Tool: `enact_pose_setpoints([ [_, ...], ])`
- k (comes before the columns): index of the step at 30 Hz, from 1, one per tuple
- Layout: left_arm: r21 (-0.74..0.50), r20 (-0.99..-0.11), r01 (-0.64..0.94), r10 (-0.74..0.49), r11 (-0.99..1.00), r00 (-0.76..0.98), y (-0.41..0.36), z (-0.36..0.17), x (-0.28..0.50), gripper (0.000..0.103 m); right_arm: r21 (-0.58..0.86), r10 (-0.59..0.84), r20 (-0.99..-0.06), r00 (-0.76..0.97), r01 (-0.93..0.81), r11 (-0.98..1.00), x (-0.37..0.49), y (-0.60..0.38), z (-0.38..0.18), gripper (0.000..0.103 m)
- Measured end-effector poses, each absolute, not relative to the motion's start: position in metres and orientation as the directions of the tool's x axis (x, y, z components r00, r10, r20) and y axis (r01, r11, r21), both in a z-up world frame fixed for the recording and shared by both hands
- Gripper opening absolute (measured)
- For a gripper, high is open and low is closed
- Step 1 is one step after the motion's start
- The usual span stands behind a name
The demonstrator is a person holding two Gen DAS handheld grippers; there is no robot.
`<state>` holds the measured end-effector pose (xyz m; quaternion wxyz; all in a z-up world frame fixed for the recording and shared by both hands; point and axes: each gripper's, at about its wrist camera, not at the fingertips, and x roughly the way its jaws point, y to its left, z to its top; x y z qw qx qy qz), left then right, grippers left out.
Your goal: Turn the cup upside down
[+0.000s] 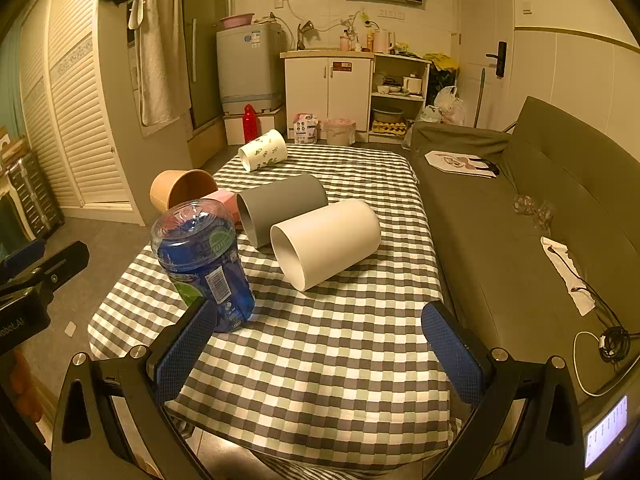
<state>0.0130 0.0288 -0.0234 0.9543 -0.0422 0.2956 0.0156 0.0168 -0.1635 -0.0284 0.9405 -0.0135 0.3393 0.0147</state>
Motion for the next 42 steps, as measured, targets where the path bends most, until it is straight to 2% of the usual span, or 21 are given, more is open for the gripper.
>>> enact_pose_setpoints([
  [42, -0.067, -0.568, -0.055, 0.007, 0.996, 0.823, 0.0265, -0.0236, 0.0129, 0.103, -0.008, 0.020, -0.652, 0.758, -0.032, 0.999, 0.0185, -0.1647, -0.0332, 0.103],
])
